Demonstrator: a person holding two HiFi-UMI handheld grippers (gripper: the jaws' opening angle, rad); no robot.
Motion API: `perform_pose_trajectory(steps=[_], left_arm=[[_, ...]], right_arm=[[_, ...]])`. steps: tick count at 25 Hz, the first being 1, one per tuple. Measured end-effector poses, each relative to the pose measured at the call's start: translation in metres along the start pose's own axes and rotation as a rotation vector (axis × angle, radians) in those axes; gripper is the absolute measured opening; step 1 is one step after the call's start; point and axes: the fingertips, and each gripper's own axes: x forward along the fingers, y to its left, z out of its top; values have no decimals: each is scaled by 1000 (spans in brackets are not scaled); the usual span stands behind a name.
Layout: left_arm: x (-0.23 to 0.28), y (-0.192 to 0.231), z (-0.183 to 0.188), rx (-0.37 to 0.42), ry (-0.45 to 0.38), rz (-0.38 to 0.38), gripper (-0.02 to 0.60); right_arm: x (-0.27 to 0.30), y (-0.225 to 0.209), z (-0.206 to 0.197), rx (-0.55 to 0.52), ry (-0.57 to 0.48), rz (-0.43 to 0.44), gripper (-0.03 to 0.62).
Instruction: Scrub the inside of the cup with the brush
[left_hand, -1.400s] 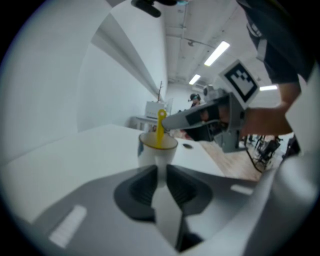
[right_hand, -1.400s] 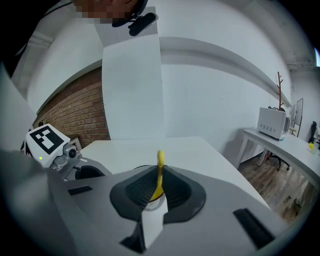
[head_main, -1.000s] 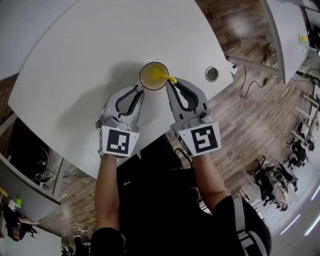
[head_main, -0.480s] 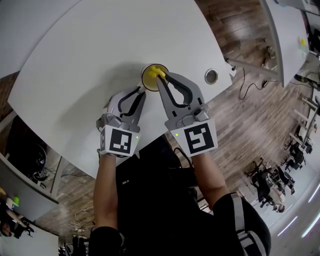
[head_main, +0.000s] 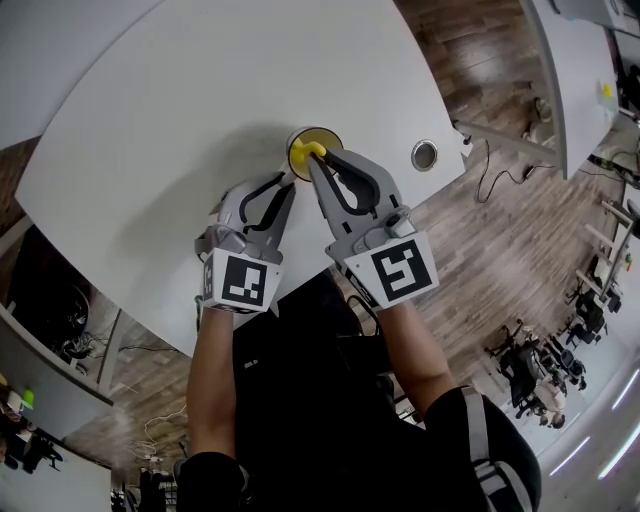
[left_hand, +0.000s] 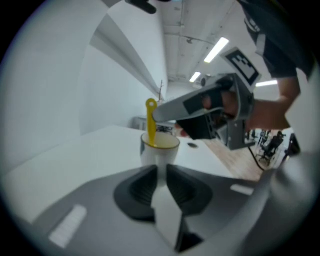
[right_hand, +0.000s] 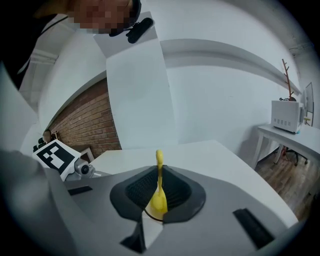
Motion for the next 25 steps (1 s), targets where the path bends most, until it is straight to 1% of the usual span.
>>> perform_pose_trajectory(steps=[3,9,15,18,22,25], left_arm=[[3,-1,1,-12,-5,-4,60],[7,0,0,2,-2,-3,60],[9,-1,-2,2,4,-4,60],[10,0,0,4,2,-5,60],[12,0,2,5,0,-7,60],[14,-1,4,0,5,-3,60]], right_arm=[[3,-2,-11,9,31,13,29],[7,-7,-18,3,63,12,29],[-12,-6,6,20,0,20,29],[-20,-3,13,8,15,39,29],[-20,-5,-4,10,68,47,29],[-17,-8,-21,18,96,36,29]])
